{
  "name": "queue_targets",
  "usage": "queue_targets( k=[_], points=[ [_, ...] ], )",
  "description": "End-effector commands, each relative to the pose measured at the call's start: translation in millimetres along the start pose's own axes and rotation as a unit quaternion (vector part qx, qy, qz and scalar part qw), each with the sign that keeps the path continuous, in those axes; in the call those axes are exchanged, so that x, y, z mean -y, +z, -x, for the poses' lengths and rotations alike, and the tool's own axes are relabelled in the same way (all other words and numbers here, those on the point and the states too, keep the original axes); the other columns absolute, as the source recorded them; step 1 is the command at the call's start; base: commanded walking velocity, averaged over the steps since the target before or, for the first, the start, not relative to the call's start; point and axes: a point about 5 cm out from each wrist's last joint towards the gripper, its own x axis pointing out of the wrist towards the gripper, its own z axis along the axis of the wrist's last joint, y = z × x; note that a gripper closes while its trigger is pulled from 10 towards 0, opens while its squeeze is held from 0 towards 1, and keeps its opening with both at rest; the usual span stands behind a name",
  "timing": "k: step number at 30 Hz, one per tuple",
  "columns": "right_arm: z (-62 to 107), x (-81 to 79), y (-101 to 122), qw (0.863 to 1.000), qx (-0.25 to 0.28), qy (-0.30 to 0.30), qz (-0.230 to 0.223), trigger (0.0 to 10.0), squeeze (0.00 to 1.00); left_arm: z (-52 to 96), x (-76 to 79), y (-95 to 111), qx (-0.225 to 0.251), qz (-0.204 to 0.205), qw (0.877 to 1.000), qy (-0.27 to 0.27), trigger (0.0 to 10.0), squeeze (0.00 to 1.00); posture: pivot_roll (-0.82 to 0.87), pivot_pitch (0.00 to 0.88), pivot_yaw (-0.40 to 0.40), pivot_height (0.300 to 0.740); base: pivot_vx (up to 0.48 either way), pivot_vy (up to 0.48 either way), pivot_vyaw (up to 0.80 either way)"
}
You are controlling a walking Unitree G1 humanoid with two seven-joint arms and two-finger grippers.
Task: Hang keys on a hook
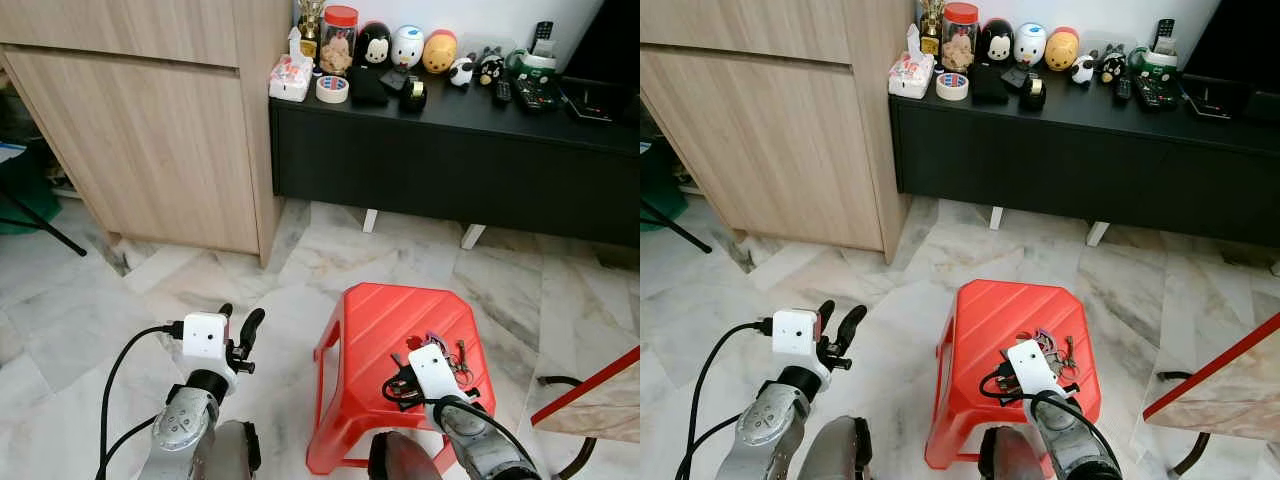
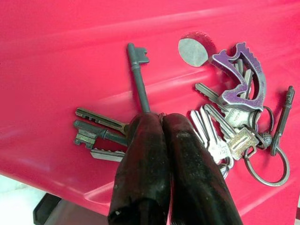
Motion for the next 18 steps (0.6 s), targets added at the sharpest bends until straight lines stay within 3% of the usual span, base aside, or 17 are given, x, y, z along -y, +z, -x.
queue_targets(
  k=[1,2,3,4,5,8,9,10,11,18],
  points=[
    [0.6,-1.7,-8.7,1.0,-0.016,0.005,0.001,10.0,0.0,1.5,2.7,-1.9,-0.003,-0.006,1.0,-0.005,10.0,0.0,0.07,0.119,-0.103,0.614,0.0,0.0,0.0],
    [0.6,-1.8,-8.8,1.0,-0.016,0.005,0.001,10.0,0.0,1.5,2.8,-1.9,-0.003,-0.006,1.0,-0.005,10.0,0.0,0.07,0.119,-0.103,0.614,0.0,0.0,0.0],
    [0.5,-2.1,-9.0,1.0,-0.016,0.006,0.0,10.0,0.92,1.6,2.8,-2.0,-0.003,-0.007,1.0,-0.005,10.0,0.0,0.08,0.12,-0.102,0.614,0.0,0.0,0.0],
    [0.5,-2.3,-9.0,1.0,-0.016,0.006,-0.001,10.0,0.92,1.6,2.7,-2.1,-0.004,-0.007,1.0,-0.005,10.0,0.0,0.08,0.12,-0.102,0.614,0.0,0.0,0.0],
    [0.4,-3.0,-9.3,1.0,-0.016,0.007,0.0,10.0,1.0,1.6,2.5,-2.1,-0.004,-0.007,1.0,-0.005,10.0,0.0,0.08,0.12,-0.102,0.614,0.0,0.0,0.0],
    [0.4,-3.6,-9.7,1.0,-0.018,0.007,0.002,10.0,0.96,1.6,2.5,-2.0,-0.004,-0.007,1.0,-0.005,10.0,0.0,0.08,0.121,-0.102,0.614,0.0,0.0,0.0],
    [0.3,-3.7,-9.7,1.0,-0.018,0.007,0.003,10.0,0.33,1.6,2.5,-1.9,-0.004,-0.007,1.0,-0.005,10.0,0.0,0.08,0.121,-0.102,0.614,0.0,0.0,0.0],
    [0.3,-3.7,-9.7,1.0,-0.018,0.007,0.003,10.0,0.33,1.6,2.5,-1.9,-0.004,-0.007,1.0,-0.005,10.0,0.0,0.08,0.121,-0.102,0.614,0.0,0.0,0.0],
    [0.3,-3.6,-9.7,1.0,-0.018,0.006,0.003,10.0,0.0,1.6,2.4,-1.9,-0.004,-0.007,1.0,-0.005,10.0,0.0,0.08,0.121,-0.102,0.614,0.0,0.0,0.0],
    [-0.4,-2.4,-9.9,1.0,-0.019,0.002,0.0,10.0,0.0,1.3,2.7,-1.8,-0.003,-0.008,1.0,-0.006,10.0,0.0,0.08,0.121,-0.102,0.614,0.0,0.0,0.0]
  ],
)
